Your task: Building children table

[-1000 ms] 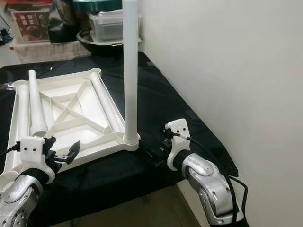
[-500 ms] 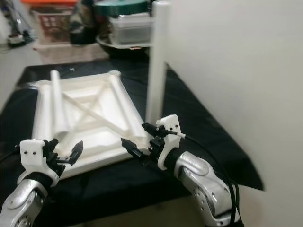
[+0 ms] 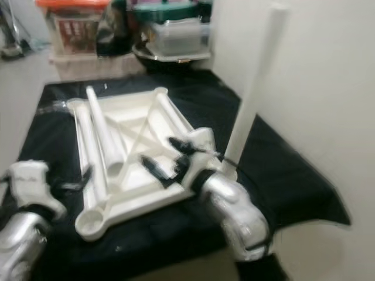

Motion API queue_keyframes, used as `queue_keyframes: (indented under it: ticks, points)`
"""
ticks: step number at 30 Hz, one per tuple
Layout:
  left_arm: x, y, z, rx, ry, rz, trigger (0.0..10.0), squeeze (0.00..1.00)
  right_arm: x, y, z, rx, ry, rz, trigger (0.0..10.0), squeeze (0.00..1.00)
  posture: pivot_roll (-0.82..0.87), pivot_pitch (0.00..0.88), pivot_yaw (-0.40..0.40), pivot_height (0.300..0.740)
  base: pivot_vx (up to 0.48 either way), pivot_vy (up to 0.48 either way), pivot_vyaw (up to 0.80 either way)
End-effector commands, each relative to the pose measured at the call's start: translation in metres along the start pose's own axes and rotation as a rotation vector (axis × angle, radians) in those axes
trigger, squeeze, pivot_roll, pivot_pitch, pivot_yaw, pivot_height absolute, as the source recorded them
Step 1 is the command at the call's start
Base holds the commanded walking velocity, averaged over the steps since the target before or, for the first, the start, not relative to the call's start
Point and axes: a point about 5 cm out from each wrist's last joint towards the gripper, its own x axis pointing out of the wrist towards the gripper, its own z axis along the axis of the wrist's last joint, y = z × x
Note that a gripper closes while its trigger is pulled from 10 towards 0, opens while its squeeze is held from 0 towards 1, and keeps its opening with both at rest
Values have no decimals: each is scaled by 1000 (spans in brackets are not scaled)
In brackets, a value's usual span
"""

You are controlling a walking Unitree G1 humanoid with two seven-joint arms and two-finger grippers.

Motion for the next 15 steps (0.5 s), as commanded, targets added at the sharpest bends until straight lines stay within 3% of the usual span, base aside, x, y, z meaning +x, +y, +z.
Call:
queue_keyframes:
  ticks: [1, 6, 8, 11, 13, 15]
  points:
    - [0, -5, -3, -11, 8, -7, 10000, 0, -1, -10, -8, 12, 35, -62, 10000, 0, 45, 0, -60, 740, 0, 0, 0]
    - [-1, -5, -3, -13, 8, -3, 10000, 0, 1, -11, -9, 12, 39, -59, 10000, 0, 51, 0, -68, 740, 0, 0, 160]
    - [-3, -3, -4, -11, 12, 25, 10000, 0, 12, -12, -16, -114, 95, -59, 10000, 0, 58, 0, -70, 740, 0, 0, 0]
    - [-4, -2, -4, -10, 14, 33, 10000, 0, 16, -14, -19, -159, 117, -56, 10000, 0, 58, 0, -70, 740, 0, 0, 0]
    - [-3, 1, -7, 2, 27, 47, 10000, 0, 25, -20, -24, -286, 161, -49, 10000, 0, 61, 0, -66, 740, 0, 0, 0]
    - [0, 3, -8, 8, 32, 65, 10000, 0, 32, -24, -26, -333, 171, -50, 10000, 0, 65, 0, -72, 740, 0, 0, 800]
